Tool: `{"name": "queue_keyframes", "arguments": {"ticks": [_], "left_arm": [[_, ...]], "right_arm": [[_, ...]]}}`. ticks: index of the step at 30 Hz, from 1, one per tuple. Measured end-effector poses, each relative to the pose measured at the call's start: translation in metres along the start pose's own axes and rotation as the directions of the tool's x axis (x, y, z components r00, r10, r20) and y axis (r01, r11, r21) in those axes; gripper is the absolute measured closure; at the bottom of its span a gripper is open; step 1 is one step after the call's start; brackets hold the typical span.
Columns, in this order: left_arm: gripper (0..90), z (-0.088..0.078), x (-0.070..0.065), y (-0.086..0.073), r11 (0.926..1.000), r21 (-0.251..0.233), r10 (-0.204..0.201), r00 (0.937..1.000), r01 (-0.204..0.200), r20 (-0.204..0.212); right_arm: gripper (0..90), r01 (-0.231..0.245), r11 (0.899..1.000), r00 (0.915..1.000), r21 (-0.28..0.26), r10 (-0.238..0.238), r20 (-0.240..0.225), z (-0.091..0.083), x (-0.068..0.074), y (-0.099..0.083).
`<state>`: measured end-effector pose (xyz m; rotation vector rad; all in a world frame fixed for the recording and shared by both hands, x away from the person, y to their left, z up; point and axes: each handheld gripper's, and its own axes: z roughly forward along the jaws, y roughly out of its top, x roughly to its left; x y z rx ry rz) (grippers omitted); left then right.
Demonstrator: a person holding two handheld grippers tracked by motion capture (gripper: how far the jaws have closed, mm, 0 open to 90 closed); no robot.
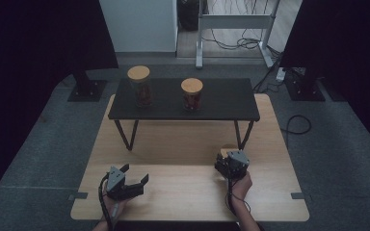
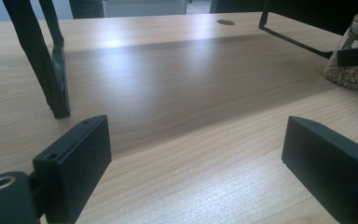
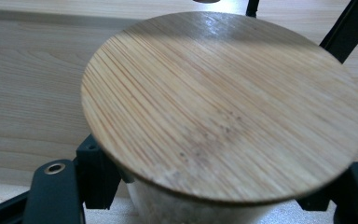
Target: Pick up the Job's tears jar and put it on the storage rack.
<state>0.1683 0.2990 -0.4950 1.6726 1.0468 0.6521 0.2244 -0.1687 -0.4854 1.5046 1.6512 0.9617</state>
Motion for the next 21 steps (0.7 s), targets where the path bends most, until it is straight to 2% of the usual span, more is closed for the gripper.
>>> {"name": "queue_keyframes", "arguments": {"ticks": [21], "left_arm": [[7.7, -0.0002, -0.0006, 0.0001, 1.0, -0.002, 0.002, 1.0, -0.002, 0.001]], "right_arm": [[25.3, 0.004, 0.999, 0.9999, -0.037, -0.004, -0.013, -0.0088, -0.0019, -0.0026]]}}
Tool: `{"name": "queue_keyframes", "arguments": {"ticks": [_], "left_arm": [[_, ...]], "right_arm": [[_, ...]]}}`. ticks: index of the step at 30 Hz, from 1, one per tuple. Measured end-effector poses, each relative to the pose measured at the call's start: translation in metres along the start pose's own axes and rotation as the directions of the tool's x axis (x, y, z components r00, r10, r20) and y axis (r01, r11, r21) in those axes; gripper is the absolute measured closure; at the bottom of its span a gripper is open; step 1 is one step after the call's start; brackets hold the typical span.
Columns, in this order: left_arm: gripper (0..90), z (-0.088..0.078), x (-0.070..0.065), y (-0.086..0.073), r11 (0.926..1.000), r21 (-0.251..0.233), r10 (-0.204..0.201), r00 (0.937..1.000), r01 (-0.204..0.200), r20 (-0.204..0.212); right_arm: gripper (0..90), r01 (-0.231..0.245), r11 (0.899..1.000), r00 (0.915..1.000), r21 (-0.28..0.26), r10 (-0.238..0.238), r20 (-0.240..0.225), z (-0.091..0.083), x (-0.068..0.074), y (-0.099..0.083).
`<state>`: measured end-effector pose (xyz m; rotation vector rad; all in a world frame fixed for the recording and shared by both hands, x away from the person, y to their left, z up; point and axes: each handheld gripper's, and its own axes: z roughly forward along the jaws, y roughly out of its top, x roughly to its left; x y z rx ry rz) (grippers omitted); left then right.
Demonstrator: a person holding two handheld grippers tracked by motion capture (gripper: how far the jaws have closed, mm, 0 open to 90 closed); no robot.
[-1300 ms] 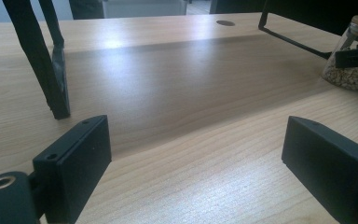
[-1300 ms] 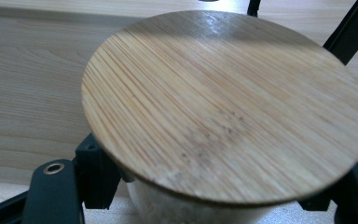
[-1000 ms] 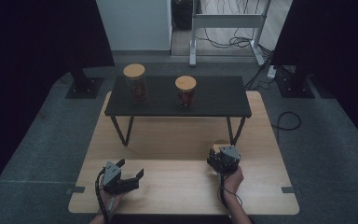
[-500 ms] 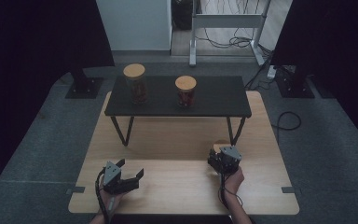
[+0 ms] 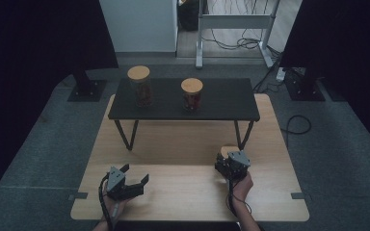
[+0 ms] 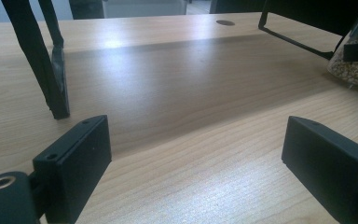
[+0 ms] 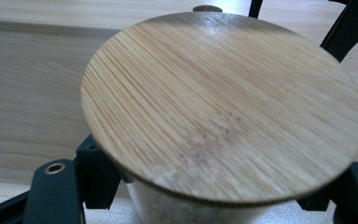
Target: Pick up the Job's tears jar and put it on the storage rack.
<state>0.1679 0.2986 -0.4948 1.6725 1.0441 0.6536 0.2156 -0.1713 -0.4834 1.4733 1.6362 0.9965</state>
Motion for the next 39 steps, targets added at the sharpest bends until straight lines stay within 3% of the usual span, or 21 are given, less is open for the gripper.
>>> {"name": "queue_keyframes", "arguments": {"ticks": [26, 39], "left_arm": [[7.7, -0.001, 0.0, 0.001, 1.0, -0.005, 0.003, 1.0, -0.003, 0.0], [7.7, -0.002, -0.001, 0.001, 1.0, -0.007, 0.003, 1.0, -0.003, 0.0]], "right_arm": [[25.3, 0.025, 0.999, 0.9994, -0.047, -0.026, -0.021, -0.016, 0.001, -0.003], [25.3, 0.009, 0.998, 0.9996, -0.066, -0.01, -0.028, -0.025, -0.003, -0.002]]}}
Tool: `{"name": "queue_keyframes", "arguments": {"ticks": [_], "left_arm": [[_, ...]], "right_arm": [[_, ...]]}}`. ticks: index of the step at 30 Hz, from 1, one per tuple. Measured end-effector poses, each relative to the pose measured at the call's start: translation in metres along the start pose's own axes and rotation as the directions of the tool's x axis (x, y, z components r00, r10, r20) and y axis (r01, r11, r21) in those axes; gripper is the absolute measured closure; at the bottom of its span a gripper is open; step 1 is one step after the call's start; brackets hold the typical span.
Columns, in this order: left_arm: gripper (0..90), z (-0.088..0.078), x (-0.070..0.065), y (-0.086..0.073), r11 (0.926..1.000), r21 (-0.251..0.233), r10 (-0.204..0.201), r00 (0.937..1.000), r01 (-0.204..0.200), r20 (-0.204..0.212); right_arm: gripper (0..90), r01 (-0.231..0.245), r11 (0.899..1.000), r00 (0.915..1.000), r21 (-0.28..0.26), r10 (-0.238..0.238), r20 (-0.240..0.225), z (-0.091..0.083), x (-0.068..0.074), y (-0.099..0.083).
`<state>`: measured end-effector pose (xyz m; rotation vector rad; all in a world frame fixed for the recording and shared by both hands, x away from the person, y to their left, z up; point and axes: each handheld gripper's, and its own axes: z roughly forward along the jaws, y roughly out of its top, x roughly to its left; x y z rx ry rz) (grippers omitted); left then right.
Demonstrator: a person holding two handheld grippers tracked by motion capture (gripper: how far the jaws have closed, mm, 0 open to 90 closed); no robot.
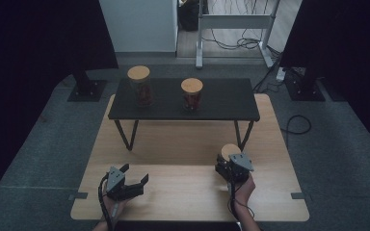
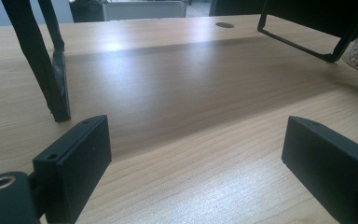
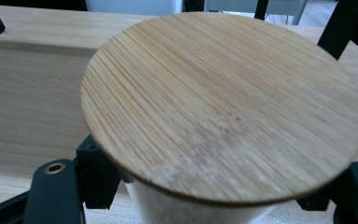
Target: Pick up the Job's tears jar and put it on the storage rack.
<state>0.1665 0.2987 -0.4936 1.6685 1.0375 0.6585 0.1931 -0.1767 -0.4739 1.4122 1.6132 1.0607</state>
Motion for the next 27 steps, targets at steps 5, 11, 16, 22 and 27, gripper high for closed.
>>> {"name": "queue_keyframes", "arguments": {"ticks": [5, 11, 16, 22, 27], "left_arm": [[7.7, 0.0, 0.0, 0.0, 1.0, -0.001, 0.0, 1.0, 0.0, 0.0], [7.7, -0.001, 0.0, 0.0, 1.0, -0.002, 0.002, 1.0, -0.002, 0.0], [7.7, -0.001, 0.0, 0.0, 1.0, -0.003, 0.001, 1.0, -0.001, 0.0], [7.7, -0.001, -0.001, 0.0, 1.0, -0.002, -0.001, 1.0, 0.001, 0.0], [7.6, -0.001, -0.001, 0.0, 1.0, -0.003, -0.001, 1.0, 0.001, 0.001]], "right_arm": [[25.3, 0.003, 1.0, 1.0, -0.01, -0.003, -0.005, -0.005, 0.0, 0.001], [25.3, 0.002, 1.0, 1.0, -0.021, -0.002, -0.007, -0.009, 0.002, 0.001], [25.3, 0.001, 1.0, 1.0, -0.027, -0.002, -0.008, -0.012, 0.002, 0.002], [25.3, -0.002, 1.0, 1.0, -0.03, 0.001, -0.008, -0.016, 0.001, 0.004], [25.3, -0.006, 0.999, 1.0, -0.039, 0.006, -0.008, -0.02, 0.001, 0.005]]}}
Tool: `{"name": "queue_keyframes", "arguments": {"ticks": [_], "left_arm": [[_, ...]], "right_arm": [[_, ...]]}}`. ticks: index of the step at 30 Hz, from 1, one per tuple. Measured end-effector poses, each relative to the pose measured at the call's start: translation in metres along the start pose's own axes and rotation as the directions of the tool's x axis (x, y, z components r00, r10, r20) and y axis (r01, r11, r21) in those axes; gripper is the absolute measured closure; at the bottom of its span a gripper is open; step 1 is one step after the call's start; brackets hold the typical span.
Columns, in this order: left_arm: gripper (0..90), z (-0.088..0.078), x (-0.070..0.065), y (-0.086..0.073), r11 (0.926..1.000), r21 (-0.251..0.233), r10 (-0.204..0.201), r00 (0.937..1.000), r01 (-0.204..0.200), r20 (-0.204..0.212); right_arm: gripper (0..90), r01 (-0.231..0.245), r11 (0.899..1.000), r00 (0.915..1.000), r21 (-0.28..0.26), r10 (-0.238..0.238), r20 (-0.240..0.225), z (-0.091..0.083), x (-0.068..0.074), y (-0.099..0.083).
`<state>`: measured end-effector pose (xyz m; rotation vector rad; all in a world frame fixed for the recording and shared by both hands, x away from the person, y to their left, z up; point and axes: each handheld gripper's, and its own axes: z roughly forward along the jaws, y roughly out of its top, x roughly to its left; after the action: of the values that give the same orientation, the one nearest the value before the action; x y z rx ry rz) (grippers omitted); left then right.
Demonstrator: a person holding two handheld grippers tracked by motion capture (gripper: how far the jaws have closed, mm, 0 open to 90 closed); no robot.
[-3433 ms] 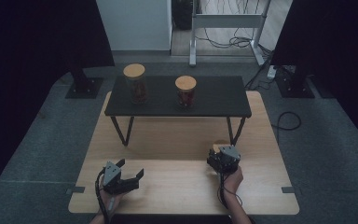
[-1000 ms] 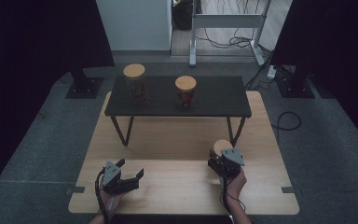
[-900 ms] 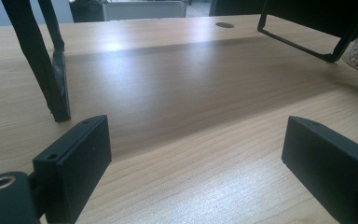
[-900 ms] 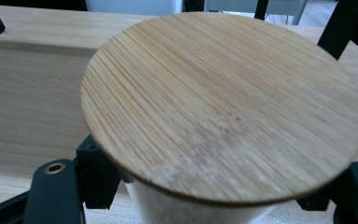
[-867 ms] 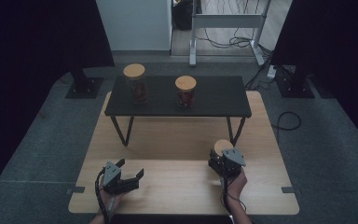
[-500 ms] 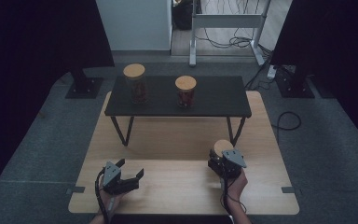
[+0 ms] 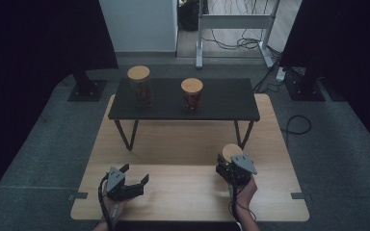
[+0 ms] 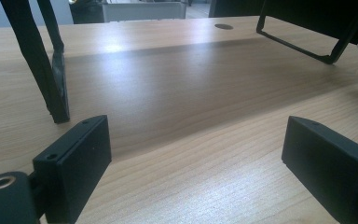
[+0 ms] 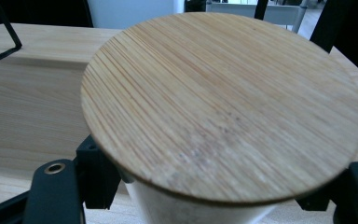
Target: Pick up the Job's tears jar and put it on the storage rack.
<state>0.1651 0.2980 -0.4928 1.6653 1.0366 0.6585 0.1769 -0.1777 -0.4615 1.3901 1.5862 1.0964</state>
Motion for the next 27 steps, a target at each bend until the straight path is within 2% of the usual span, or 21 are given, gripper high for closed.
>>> {"name": "queue_keyframes", "arguments": {"ticks": [8, 27], "left_arm": [[7.7, 0.0, 0.001, 0.0, 1.0, 0.002, 0.0, 1.0, 0.0, -0.001], [7.7, 0.001, 0.0, 0.0, 1.0, 0.003, 0.001, 1.0, -0.001, 0.002]], "right_arm": [[25.3, 0.01, 1.0, 0.9999, -0.012, -0.01, -0.004, -0.005, 0.001, 0.005], [25.3, 0.022, 0.997, 0.9996, -0.078, -0.023, -0.015, -0.024, 0.001, 0.023]]}}
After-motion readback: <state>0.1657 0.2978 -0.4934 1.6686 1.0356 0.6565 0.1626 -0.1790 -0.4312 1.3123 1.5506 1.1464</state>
